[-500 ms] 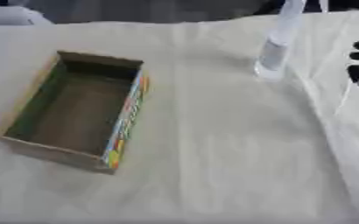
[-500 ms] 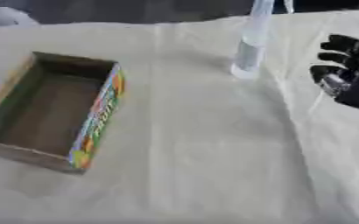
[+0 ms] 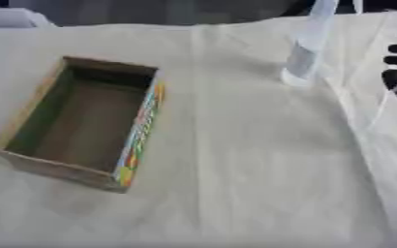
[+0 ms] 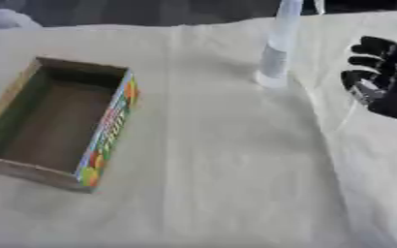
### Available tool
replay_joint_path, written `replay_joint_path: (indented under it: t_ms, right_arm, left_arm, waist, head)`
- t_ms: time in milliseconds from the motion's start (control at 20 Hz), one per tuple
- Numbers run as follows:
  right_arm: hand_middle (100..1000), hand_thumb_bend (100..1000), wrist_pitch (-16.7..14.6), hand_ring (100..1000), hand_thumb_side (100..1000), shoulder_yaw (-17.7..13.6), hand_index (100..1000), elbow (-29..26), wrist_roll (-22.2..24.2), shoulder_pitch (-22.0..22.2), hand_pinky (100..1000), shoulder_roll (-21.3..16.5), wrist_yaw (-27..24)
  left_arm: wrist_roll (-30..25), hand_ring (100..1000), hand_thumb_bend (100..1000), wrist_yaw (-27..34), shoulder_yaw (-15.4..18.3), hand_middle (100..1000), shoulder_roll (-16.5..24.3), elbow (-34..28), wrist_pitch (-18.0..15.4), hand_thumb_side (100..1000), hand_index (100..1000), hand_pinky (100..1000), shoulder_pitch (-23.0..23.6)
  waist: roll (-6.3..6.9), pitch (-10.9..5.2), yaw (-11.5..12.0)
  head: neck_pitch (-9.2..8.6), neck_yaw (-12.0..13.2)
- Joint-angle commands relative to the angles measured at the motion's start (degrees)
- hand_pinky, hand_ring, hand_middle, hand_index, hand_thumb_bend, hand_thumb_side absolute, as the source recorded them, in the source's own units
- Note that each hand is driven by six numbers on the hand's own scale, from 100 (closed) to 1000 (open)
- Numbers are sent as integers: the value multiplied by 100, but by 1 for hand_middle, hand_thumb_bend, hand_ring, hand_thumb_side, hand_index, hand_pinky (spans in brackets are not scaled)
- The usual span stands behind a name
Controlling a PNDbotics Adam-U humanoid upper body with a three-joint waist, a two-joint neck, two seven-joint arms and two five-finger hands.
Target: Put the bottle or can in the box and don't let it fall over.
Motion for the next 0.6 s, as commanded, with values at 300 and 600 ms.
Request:
replay_joint_path:
  t_ms: [300, 600]
  right_arm:
    - [822, 277, 124, 869, 106, 93, 878, 243, 81, -345, 847, -117, 145]
    - [823, 286, 225, 873, 124, 232, 878, 782, 161, -688, 858, -79, 302]
  left_arm:
    - [-22, 812, 754, -1, 36, 734, 134, -92, 5, 600, 821, 783, -66]
    - [-23, 811, 756, 3, 34, 733, 128, -90, 5, 599, 820, 782, -68]
  waist:
    - [2, -106, 32]
    - [14, -101, 54]
  head:
    - [-59, -77]
    - [-82, -122]
